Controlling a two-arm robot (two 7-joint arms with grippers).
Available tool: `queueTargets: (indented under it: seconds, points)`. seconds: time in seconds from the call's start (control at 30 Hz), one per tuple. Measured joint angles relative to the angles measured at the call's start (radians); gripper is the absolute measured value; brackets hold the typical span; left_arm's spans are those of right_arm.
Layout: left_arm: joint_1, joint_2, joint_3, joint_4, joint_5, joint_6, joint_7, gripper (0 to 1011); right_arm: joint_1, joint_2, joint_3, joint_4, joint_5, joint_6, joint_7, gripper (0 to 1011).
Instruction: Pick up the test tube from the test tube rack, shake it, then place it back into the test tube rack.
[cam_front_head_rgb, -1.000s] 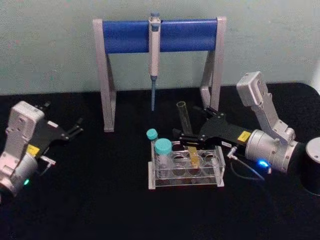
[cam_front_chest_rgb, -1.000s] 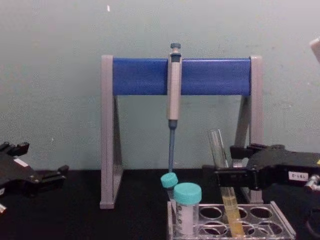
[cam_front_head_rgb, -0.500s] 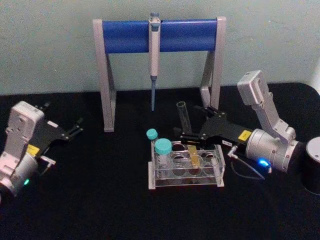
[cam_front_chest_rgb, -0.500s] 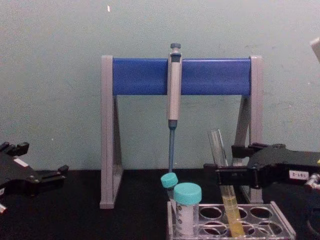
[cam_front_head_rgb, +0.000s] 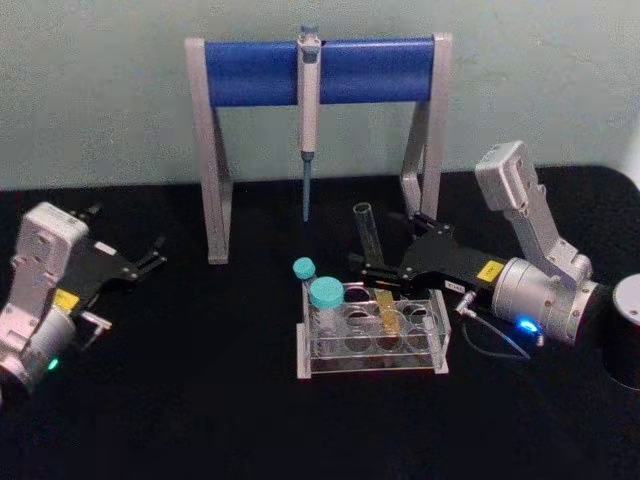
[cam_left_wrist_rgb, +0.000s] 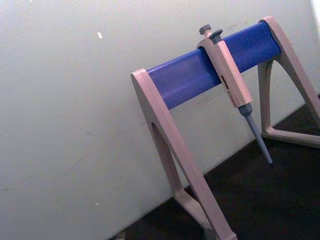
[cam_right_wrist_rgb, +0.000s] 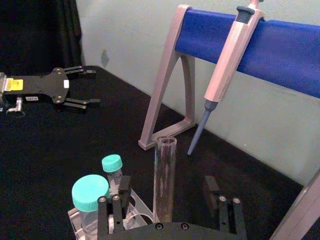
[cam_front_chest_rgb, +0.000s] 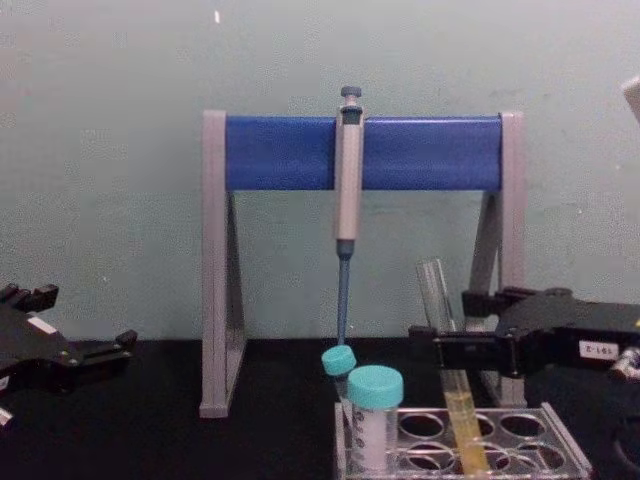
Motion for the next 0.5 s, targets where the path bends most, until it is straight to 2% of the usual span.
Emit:
queueTargets:
  seconds: [0.23, 0.47, 0.5]
  points:
    - [0.000, 0.000, 0.000, 0.000, 0.000, 0.000, 0.000, 1002, 0.000, 0.000, 0.000, -0.001, 0.000, -0.001, 0.000, 785]
    - [0.000, 0.000, 0.000, 0.000, 0.000, 0.000, 0.000, 1001, 0.000, 0.000, 0.000, -0.001, 0.000, -0.001, 0.000, 547]
    - [0.000, 0.000, 0.000, 0.000, 0.000, 0.000, 0.000, 1001, 0.000, 0.000, 0.000, -0.001, 0.000, -0.001, 0.000, 547]
